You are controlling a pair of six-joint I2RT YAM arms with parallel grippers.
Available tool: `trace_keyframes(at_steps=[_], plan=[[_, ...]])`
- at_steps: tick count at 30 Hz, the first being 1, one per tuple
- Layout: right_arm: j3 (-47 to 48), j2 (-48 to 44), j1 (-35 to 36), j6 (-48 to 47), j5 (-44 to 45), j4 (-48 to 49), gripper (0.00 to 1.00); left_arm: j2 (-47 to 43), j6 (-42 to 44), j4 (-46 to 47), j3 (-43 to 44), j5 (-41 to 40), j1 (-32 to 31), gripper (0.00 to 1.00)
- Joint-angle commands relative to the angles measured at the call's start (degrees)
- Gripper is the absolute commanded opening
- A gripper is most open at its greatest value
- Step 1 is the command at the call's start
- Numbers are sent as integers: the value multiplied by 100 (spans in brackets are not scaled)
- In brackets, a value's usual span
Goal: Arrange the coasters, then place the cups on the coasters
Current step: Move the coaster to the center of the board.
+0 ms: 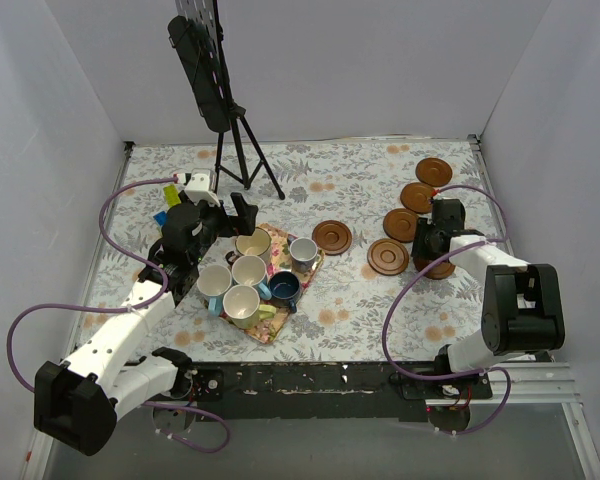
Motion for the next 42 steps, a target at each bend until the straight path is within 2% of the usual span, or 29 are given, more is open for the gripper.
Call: trace_keyframes(at_steps=[1,10,21,26,36,42], plan=[[-20,123,14,73,201,139,51,-109,55,34,14,15,-15,98],[-116,124,49,90,385,-45,48,-109,55,34,-3,6,-15,98],[-599,-685,93,626,289,-810,39,-171,-16,69,-12,85,-50,98],[-766,-939,321,811,438,-1170,38,-153,-7,69,-21,86,-129,98],[-1259,-1616,778,1180,42,-1522,38,-197,2,69,-30,50,-191,98],[-1391,-1556,1314,1469,7,-1505,38,-197,11,69,-30,15,-191,98]])
